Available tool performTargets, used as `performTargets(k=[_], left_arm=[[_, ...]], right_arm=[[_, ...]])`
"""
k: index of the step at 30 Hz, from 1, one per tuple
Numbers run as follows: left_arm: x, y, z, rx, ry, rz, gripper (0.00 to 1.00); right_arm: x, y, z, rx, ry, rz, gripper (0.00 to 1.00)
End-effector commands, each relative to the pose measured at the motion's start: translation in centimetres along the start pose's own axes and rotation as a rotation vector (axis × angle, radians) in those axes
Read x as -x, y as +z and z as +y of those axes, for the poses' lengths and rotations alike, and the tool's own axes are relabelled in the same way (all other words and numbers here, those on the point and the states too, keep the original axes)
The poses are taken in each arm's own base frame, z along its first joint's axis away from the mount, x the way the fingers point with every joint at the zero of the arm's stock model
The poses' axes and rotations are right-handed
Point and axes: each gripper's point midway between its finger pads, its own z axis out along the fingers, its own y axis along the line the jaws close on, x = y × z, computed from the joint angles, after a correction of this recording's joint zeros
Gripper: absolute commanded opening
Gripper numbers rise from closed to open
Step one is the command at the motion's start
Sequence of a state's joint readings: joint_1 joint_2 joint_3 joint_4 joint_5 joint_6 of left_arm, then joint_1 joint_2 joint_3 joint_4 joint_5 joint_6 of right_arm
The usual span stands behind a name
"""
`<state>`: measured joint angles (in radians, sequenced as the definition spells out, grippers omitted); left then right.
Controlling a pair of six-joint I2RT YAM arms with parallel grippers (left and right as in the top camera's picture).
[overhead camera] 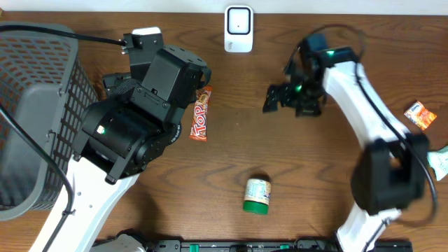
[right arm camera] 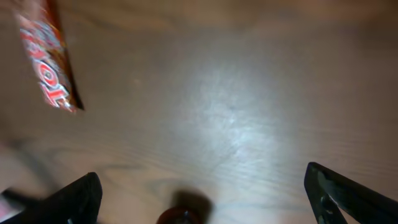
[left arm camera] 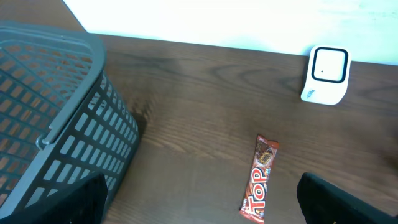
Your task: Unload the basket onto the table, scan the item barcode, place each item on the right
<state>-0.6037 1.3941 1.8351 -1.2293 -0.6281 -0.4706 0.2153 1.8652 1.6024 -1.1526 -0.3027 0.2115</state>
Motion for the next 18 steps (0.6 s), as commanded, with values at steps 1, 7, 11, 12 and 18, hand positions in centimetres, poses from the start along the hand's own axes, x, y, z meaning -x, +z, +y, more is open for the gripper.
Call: performTargets(k=[1,7,11,12,18], left_arm=[[0.4,-0.1,0.4,0.013,-0.001,-0.013,0.98],[0.4,-0.1,0.4,0.013,-0.001,-0.013,0.98],[0.4,-0.1,0.4,0.013,-0.001,-0.013,0.98],[0.4,-0.1,0.4,0.013,-0.001,-0.013,0.98],[0.4,-0.1,0.4,0.013,-0.001,-0.013,0.98]], right_arm=[[0.7,-6.1,-0.2,-0.174,-0.117,-0.213,0.99],[-4.3,-7.7,2.4,-0.323,-0.306,-0.339,0.99],[-9.1,-4.1,3.6,-0.284,-0.259,-0.284,0.99],[-10.2,-3.2,3.7,-0.282,-0.25,-0.265,0.99],[-14.5,0.2,5.3,-0.277,-0.27,-0.186,0.94]])
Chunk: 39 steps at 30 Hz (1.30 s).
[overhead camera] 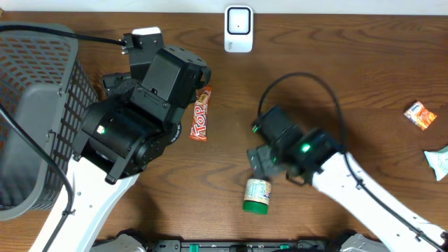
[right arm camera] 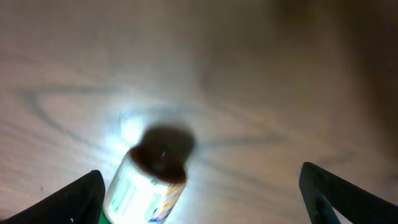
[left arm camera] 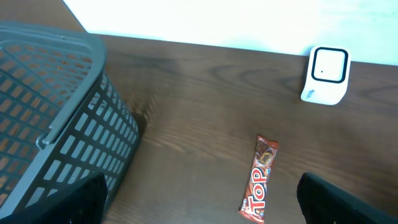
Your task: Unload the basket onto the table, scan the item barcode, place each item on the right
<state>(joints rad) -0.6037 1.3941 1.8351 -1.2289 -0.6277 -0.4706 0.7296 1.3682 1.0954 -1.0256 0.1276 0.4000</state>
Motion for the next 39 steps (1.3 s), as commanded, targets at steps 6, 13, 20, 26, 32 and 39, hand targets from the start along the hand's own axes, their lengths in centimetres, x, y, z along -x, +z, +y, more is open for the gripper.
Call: performTargets(k=[6,13,20,26,32,39], left_arm=[[0.3,-0.1,0.4,0.013,-0.001,-0.013,0.98],[0.3,-0.1,0.4,0.013,-0.001,-0.013,0.98],[0.3,-0.1,0.4,0.013,-0.001,-0.013,0.98],[0.3,-0.1,0.4,0.013,-0.001,-0.013,0.98],[0.3,-0.1,0.4,0.013,-0.001,-0.013,0.98],[0.3,-0.1,0.4,0.013,-0.001,-0.013,0.98]], right_arm=[[-2.3,-0.6,3.7,-0.055,-0.039,-0.053,0.92],[-5.6,0.6,5.2,-0.064,0.142,-0.024,0.91],[-6.5,1.8,7.5,0.036,-0.074,0.013,0.99],[-9.6,2.1,6.9,0.071,-0.502,0.144,0.99],[-8.5,2.3,7.5,0.141,-0.612,0.116,0.99],[-6.6,3.2,5.7,0.076,-0.7,0.084,0.89]])
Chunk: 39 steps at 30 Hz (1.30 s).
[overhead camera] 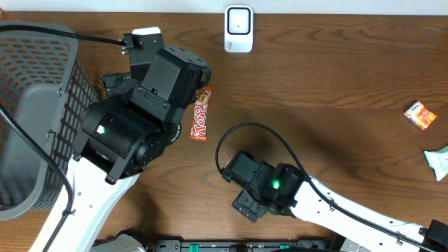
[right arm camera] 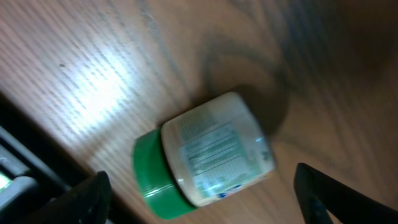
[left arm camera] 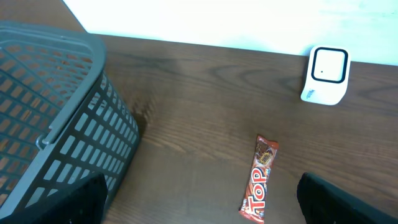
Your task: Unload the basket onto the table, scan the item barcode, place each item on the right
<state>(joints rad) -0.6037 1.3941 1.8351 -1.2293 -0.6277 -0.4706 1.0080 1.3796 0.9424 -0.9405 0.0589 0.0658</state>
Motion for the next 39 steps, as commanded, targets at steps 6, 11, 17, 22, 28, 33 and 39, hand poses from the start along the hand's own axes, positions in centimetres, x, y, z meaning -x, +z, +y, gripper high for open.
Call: performTargets(k=[6,11,17,22,28,33,39], left_arm=[[0.4,-0.1,0.4,0.013,-0.001,-0.013,0.98],[0.4,-0.1,0.4,0.013,-0.001,-0.013,0.98],[0.4,-0.1,0.4,0.013,-0.001,-0.013,0.98],[0.4,-0.1,0.4,0.013,-0.001,-0.013,0.98],[0.4,-0.1,0.4,0.013,-0.001,-0.013,0.98],[0.4,-0.1,0.4,0.013,-0.001,-0.013,0.98],[0.4,-0.1,0.4,0.013,-0.001,-0.013,0.98]], right_arm=[[-0.5,1.6,-1.6,0.016,-0.109,0.062,0.94],[-1.3,3.3,-0.5,0.124,-0.102,0.133,0.93],[-2.6,4.9,-0.3,0.133,-0.099,0.226,0.9],[-2.8,5.2,-0.3,0.133,-0.099,0.238,0.91],[-2.9,5.1,-0.3,0.129,-0.057,0.245,0.87],[-2.6,5.2,-0.4,0.123,-0.054,0.236,0.8],[-1.2,5.0,-2.7,0.023,-0.016,0.194,0.83]])
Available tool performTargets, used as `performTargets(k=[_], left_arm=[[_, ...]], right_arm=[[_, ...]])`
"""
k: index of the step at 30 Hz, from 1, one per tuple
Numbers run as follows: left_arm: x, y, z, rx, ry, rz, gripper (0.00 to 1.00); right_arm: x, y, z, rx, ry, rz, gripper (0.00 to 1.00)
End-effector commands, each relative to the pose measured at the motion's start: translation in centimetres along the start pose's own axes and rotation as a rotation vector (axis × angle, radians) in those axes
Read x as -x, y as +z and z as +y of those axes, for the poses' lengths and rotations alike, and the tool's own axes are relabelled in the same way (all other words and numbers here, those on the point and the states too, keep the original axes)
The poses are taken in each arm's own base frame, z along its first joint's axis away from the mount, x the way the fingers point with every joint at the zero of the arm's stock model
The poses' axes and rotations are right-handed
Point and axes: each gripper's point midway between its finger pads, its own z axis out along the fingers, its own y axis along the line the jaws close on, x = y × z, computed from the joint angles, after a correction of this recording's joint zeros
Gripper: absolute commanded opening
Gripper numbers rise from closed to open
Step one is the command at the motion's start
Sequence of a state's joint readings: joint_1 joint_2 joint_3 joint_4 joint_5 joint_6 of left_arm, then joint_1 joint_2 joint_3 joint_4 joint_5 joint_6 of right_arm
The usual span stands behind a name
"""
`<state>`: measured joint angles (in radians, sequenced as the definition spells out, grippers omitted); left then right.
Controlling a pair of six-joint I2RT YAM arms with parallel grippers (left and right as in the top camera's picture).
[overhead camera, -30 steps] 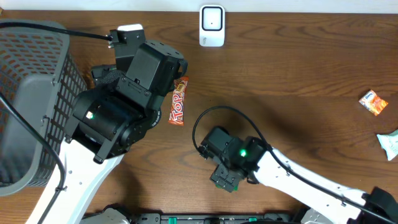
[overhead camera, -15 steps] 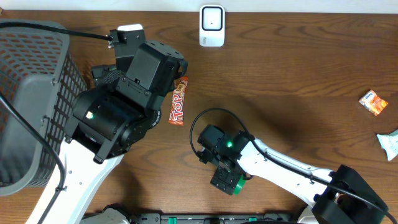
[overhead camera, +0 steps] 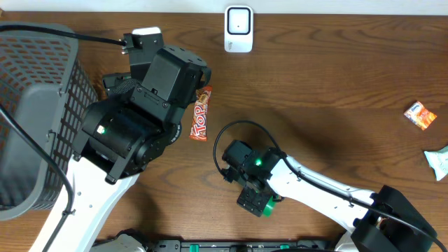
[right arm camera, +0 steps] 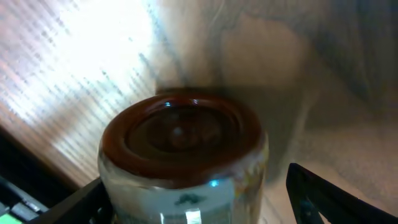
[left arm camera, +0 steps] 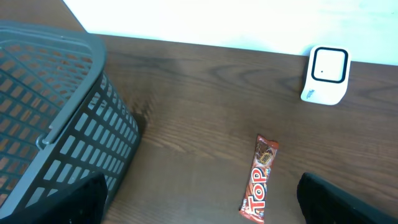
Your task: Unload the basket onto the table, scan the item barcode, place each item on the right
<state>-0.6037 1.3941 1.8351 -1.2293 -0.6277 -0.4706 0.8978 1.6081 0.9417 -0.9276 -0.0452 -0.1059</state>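
Note:
A small jar with a white label, brown base [right arm camera: 183, 134] and green lid [overhead camera: 264, 205] lies on the table near the front edge. My right gripper [right arm camera: 196, 202] is open with a finger on each side of the jar; the left finger is close to the jar and a gap shows on the right. In the overhead view the right gripper [overhead camera: 252, 189] covers most of the jar. The white scanner [overhead camera: 239, 29] stands at the back edge, also visible as the scanner [left arm camera: 324, 74]. My left gripper [left arm camera: 202, 208] is open above the table with nothing in it.
A grey mesh basket [overhead camera: 31, 105] fills the left side. A red Top candy bar [overhead camera: 201, 113] lies beside the left arm. An orange packet [overhead camera: 420, 114] and a white-green packet [overhead camera: 439, 162] lie at the right edge. The table's front edge is just below the jar.
The right wrist view showed the jar from the side, label and lid visible; now its brown base faces the camera between the open fingers. The left arm has not moved.
My right gripper was first near the back of the table, right of the candy bar. Then it was just behind the jar, then over the jar near the front edge. Now its fingers stand on either side of the jar. The left arm stayed still.

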Motion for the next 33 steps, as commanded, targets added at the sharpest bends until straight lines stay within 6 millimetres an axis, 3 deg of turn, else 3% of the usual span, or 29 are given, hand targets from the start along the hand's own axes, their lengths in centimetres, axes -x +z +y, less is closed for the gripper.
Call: performTargets(k=[1,6,9,13,16,18,20,25,28,32,33], left_arm=[[0.4,-0.1,0.4,0.013,-0.001,-0.013,0.98],[0.4,-0.1,0.4,0.013,-0.001,-0.013,0.98],[0.4,-0.1,0.4,0.013,-0.001,-0.013,0.98],[0.4,-0.1,0.4,0.013,-0.001,-0.013,0.98],[0.4,-0.1,0.4,0.013,-0.001,-0.013,0.98],[0.4,-0.1,0.4,0.013,-0.001,-0.013,0.98],[0.4,-0.1,0.4,0.013,-0.001,-0.013,0.98],[0.4,-0.1,0.4,0.013,-0.001,-0.013,0.98],[0.4,-0.1,0.4,0.013,-0.001,-0.013,0.98],[0.4,-0.1,0.4,0.013,-0.001,-0.013,0.98],[0.4,-0.1,0.4,0.013,-0.001,-0.013,0.98]], right_arm=[[1.0,-0.9,-2.4,-0.087,0.065,-0.031,0.84],[2.2,-2.5,-5.8,-0.132,0.158,-0.082,0.86],[2.0,-3.0,-7.8,-0.136,0.227,-0.093,0.86],[1.2,-3.0,-9.0,-0.119,0.285,-0.081,0.87],[1.0,-3.4,-7.7,-0.024,0.295,-0.073,0.87],[1.3,-4.1,-6.7,0.034,0.299,-0.074,0.98],[1.7,-5.1,-6.4,0.05,0.329,-0.076,0.99],[3.9,-8.9,-6.4,0.069,0.384,-0.145,0.99],[5.3,-11.4,-4.4,0.201,0.37,-0.195,0.99],[5.1,-11.7,-2.9,0.264,0.277,-0.188,0.99],[4.8,-11.2,-2.9,0.257,0.281,-0.172,0.94]])
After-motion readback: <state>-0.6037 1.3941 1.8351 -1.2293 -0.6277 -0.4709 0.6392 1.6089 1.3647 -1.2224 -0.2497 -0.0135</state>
